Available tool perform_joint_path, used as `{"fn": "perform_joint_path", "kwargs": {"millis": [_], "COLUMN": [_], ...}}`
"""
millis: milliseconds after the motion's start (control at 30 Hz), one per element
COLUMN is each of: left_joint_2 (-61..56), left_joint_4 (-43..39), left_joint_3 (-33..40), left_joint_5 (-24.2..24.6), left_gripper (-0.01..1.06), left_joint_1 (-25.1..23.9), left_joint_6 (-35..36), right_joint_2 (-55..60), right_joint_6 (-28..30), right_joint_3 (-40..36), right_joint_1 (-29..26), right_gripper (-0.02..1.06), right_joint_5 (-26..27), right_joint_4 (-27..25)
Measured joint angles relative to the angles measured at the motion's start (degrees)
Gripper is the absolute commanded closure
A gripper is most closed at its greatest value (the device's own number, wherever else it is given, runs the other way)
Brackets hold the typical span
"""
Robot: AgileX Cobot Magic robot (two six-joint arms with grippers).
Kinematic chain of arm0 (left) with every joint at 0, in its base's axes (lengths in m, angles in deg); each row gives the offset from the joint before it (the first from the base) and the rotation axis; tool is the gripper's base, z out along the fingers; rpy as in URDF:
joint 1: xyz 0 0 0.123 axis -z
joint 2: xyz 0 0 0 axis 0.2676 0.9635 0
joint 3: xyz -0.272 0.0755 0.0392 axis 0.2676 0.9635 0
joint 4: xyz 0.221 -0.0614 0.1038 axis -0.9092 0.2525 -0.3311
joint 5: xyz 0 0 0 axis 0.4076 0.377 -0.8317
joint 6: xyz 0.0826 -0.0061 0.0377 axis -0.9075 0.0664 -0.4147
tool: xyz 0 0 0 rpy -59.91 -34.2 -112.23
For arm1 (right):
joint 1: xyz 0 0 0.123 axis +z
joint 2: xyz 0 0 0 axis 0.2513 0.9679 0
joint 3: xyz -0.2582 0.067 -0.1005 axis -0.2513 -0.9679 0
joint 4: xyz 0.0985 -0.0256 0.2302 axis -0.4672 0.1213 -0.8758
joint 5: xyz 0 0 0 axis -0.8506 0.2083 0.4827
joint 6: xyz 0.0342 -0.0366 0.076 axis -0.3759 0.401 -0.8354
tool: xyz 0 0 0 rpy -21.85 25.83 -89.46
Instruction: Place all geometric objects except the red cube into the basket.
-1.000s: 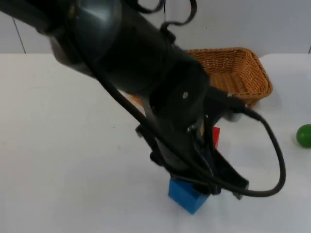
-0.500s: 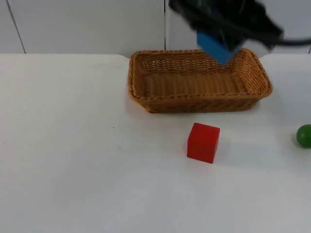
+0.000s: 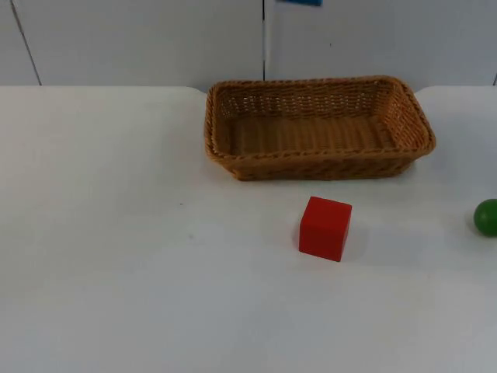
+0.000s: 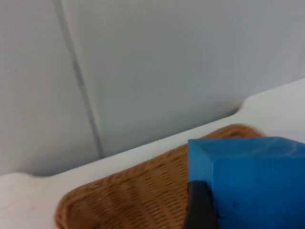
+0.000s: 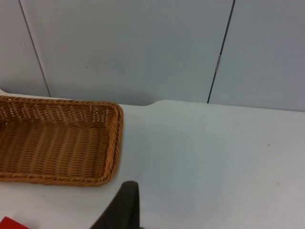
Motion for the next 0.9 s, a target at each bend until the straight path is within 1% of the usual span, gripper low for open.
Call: {"fn": "perform_joint_path", "kwargs": {"millis": [67, 100, 133, 233, 267, 400, 567, 800, 867, 900], "left_joint_2": [5.3, 7.5, 7.5, 15.0, 15.0, 22.7, 29.0, 31.7, 31.7, 31.7], "left_joint_4": [0.1, 0.1, 0.1, 0.4, 0.4, 2.4, 3.5, 3.5, 3.5, 3.5], "left_joint_3": [-4.5, -6.9, -6.9, -13.2, -13.2, -17.5, -20.0, -20.5, -21.1, -21.5], "left_joint_5": [2.3, 2.7, 2.7, 3.5, 3.5, 3.5, 3.7, 3.1, 3.9, 4.8], "left_gripper": [1.05, 1.05, 1.05, 1.05, 1.05, 1.05, 1.05, 1.04, 0.89, 0.77], "left_joint_1": [0.0, 0.0, 0.0, 0.0, 0.0, -0.9, -2.1, -2.9, -2.9, -2.9], "left_joint_6": [-2.2, -2.8, -2.8, -3.8, -3.8, -3.9, -4.0, -3.7, -3.6, -3.6], "right_joint_2": [0.0, 0.0, 0.0, 0.0, 0.0, 0.0, 0.0, -0.1, -0.2, -0.3], "right_joint_6": [0.0, 0.0, 0.0, 0.0, 0.0, 0.0, 0.0, 0.0, 0.0, 0.0], "right_joint_3": [0.0, 0.0, 0.0, 0.0, 0.0, 0.0, 0.0, 0.0, 0.0, 0.0], "right_joint_1": [0.0, 0.0, 0.0, 0.0, 0.0, 0.0, 0.0, 0.0, 0.0, 0.0], "right_gripper": [-0.01, -0.01, -0.01, -0.01, -0.01, -0.01, -0.01, -0.01, -0.01, -0.01], "right_joint_5": [0.0, 0.0, 0.0, 0.0, 0.0, 0.0, 0.0, 0.0, 0.0, 0.0], "right_joint_4": [0.0, 0.0, 0.0, 0.0, 0.0, 0.0, 0.0, 0.0, 0.0, 0.0]}}
